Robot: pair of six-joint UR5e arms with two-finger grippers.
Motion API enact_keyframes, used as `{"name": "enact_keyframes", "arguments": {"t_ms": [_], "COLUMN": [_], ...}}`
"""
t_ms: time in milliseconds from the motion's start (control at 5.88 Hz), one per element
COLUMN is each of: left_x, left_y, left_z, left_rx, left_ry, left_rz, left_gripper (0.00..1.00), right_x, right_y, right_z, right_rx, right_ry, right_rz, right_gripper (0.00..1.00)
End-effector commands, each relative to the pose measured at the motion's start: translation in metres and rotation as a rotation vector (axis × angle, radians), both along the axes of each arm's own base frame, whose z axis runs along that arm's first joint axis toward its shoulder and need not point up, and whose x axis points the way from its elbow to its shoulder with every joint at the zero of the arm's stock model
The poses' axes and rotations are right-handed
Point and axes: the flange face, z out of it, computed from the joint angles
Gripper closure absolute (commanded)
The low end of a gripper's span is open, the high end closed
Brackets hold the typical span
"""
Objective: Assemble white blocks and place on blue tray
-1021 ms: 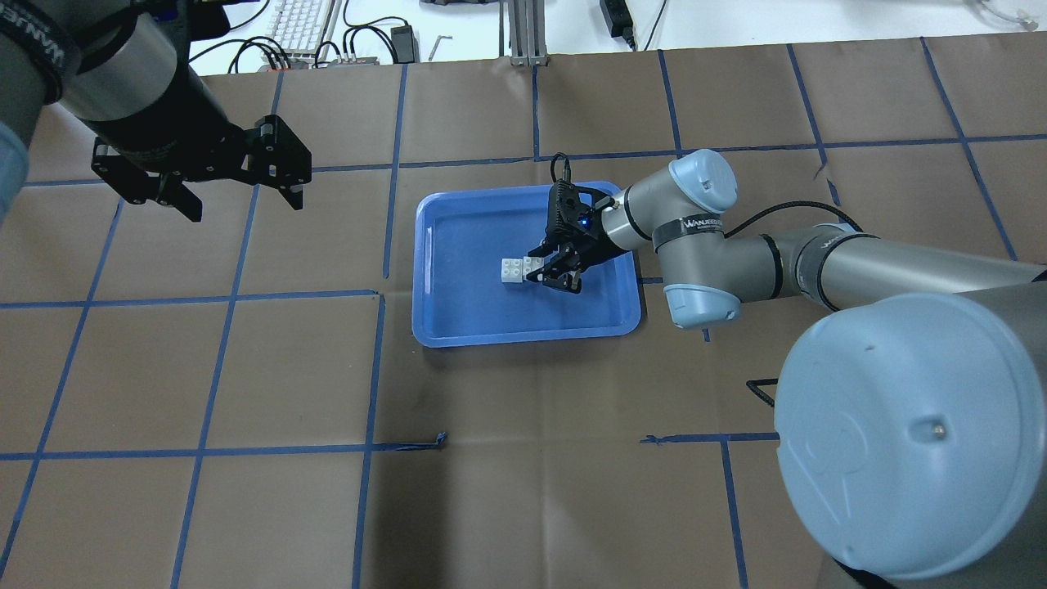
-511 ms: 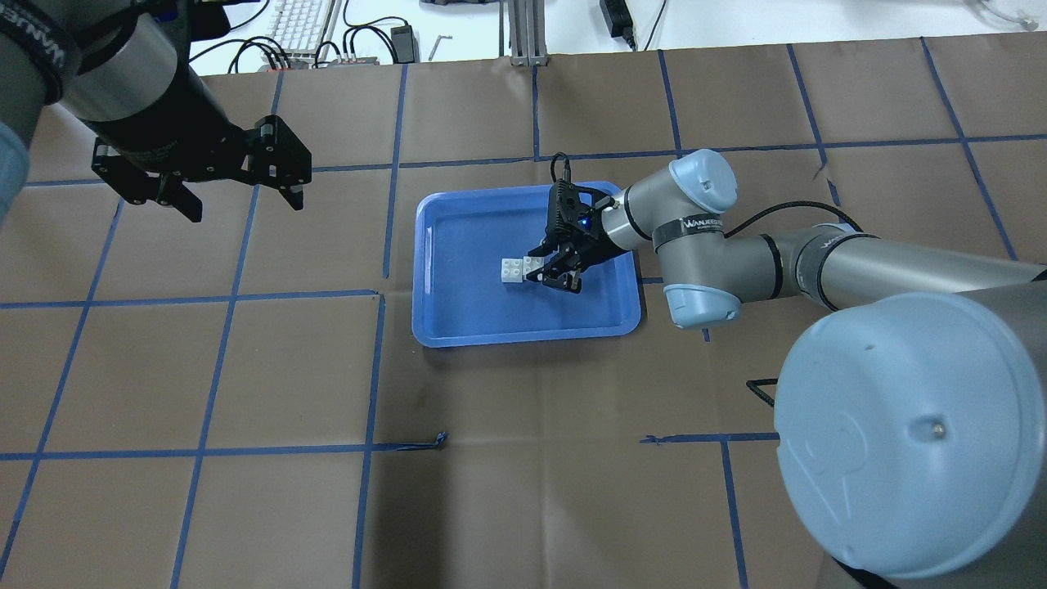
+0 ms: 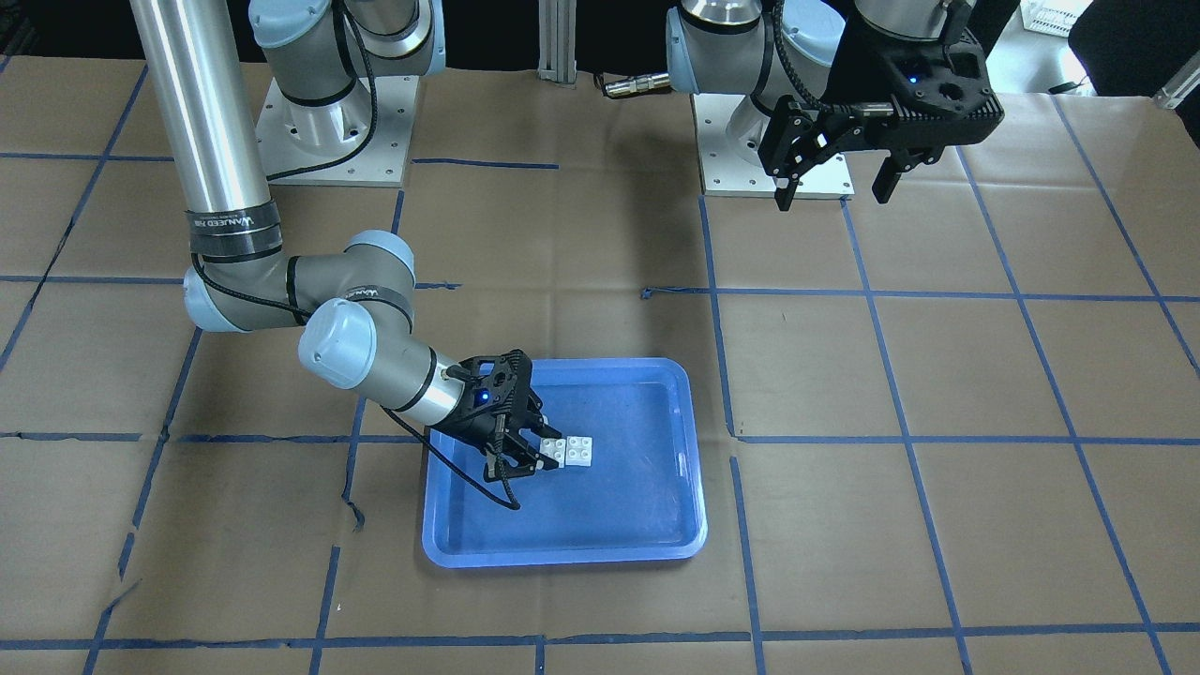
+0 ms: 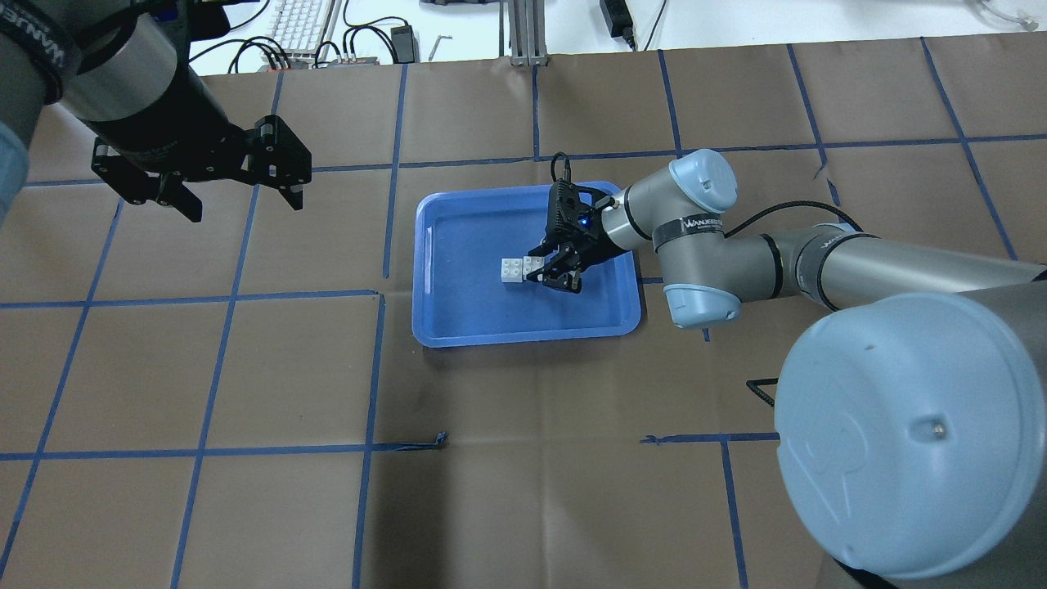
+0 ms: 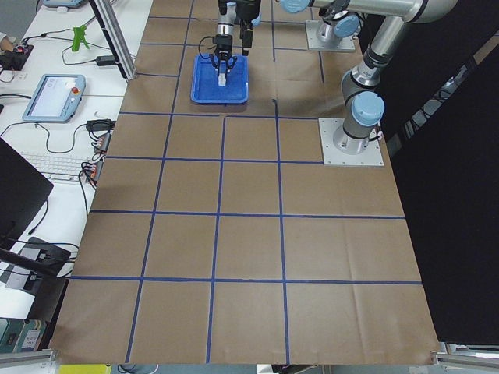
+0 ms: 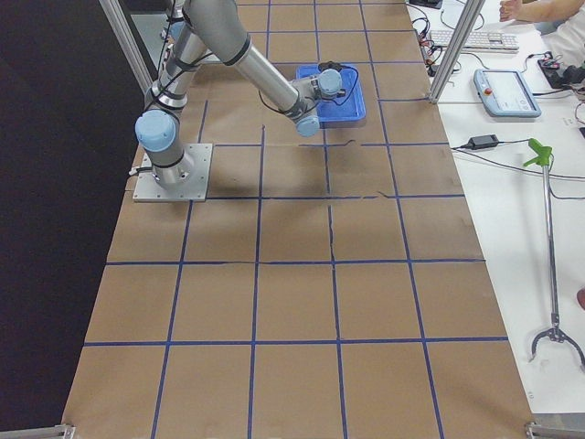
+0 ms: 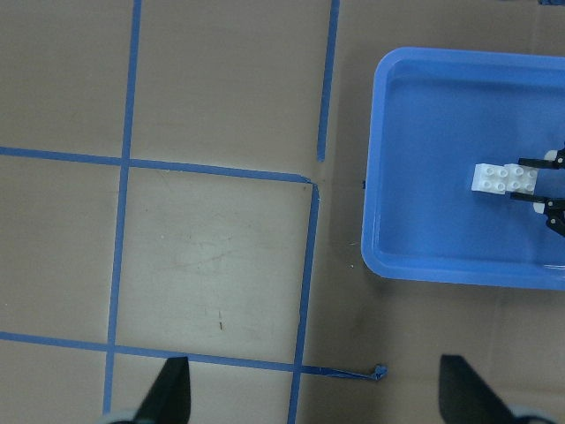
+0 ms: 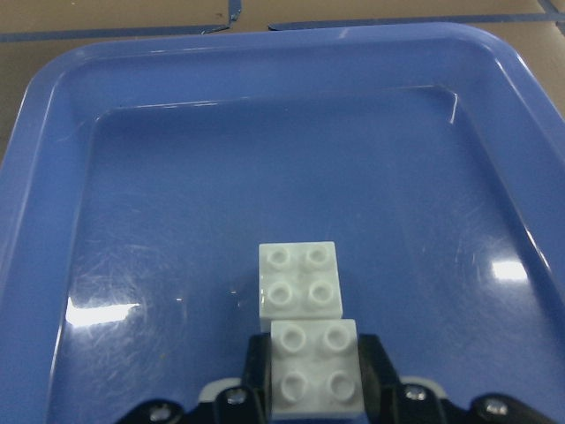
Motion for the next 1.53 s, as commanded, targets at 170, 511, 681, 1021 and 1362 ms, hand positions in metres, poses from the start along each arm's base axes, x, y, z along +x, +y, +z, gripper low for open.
{"name": "enact_keyframes", "arguments": {"t_ms": [170, 511, 681, 1021, 1362], "left_x": [0.0, 0.0, 0.0, 0.0, 0.0], "left_y": [0.0, 0.0, 0.0, 0.0, 0.0], "left_z": [0.0, 0.0, 0.0, 0.0, 0.0], "left_rx": [0.001, 0.001, 0.001, 0.001, 0.001], "left_ry": [0.0, 0.0, -0.001, -0.001, 0.0], "left_rz": [-0.001, -0.001, -0.001, -0.001, -0.001], "left_gripper": [0.01, 0.01, 0.01, 0.01, 0.01], "right_x": [0.007, 0.007, 0.007, 0.001, -0.024], "right_y": [0.003, -0.002, -0.007, -0.012, -0.01], "right_z": [0.001, 0.008, 0.029, 0.096, 0.16], "right_rx": [0.002, -0.008, 0.043, 0.171, 0.357], "right_ry": [-0.004, -0.001, -0.014, 0.004, 0.176], "right_rz": [0.008, -0.002, -0.106, -0.366, -0.585], "right_gripper": [0.34, 0.0, 0.0, 0.0, 0.0]}}
